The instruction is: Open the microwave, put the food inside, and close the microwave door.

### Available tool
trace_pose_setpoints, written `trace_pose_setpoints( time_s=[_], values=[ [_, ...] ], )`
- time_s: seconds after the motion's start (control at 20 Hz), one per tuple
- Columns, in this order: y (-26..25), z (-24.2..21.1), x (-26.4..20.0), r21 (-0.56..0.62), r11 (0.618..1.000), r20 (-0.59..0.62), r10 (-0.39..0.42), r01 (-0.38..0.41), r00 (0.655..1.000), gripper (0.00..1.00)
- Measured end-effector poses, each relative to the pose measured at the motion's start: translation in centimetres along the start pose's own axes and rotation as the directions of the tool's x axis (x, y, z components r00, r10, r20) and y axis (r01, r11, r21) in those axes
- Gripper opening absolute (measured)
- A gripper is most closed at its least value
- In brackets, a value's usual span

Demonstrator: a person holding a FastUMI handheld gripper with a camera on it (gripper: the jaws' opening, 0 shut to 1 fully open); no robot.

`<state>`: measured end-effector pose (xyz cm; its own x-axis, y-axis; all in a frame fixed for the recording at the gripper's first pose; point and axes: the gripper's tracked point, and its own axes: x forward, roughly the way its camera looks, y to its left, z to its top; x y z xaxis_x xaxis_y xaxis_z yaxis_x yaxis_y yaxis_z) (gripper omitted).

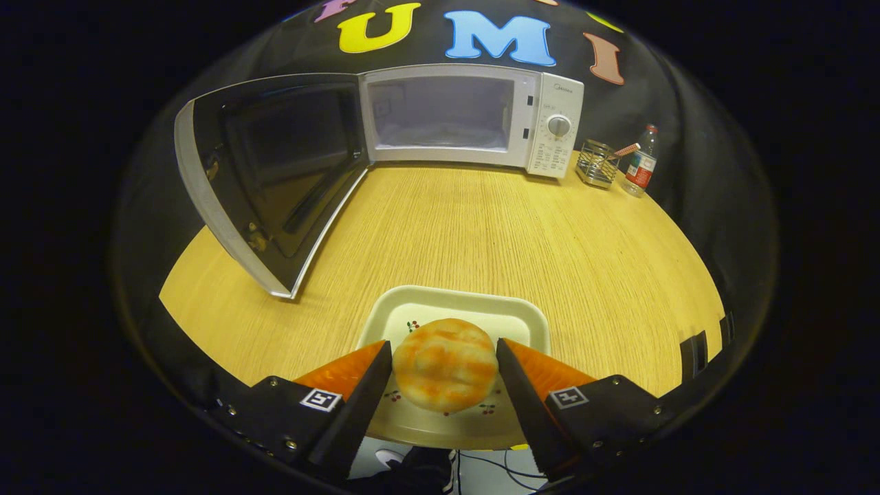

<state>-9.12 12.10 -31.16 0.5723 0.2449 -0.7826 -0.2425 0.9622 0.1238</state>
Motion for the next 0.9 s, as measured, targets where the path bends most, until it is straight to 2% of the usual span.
trace_pose_setpoints(
  time_s=[0.1, 0.25, 0.3, 0.55, 0.9],
  values=[
    [0.0, 0.0, 0.1, -0.001, 1.000, -0.005, 0.002, -0.002, 1.000, 0.91],
    [0.0, 0.2, 0.0, -0.022, 1.000, -0.002, 0.011, -0.011, 1.000, 0.79],
    [-0.2, 0.2, 0.0, -0.030, 0.999, -0.002, 0.015, -0.015, 1.000, 0.67],
    [-0.2, 1.8, -0.7, 0.009, 0.999, 0.029, 0.044, -0.045, 0.999, 0.67],
    [-0.2, 10.6, -1.4, 0.082, 0.989, 0.169, 0.107, -0.122, 0.980, 0.67]
  ],
)
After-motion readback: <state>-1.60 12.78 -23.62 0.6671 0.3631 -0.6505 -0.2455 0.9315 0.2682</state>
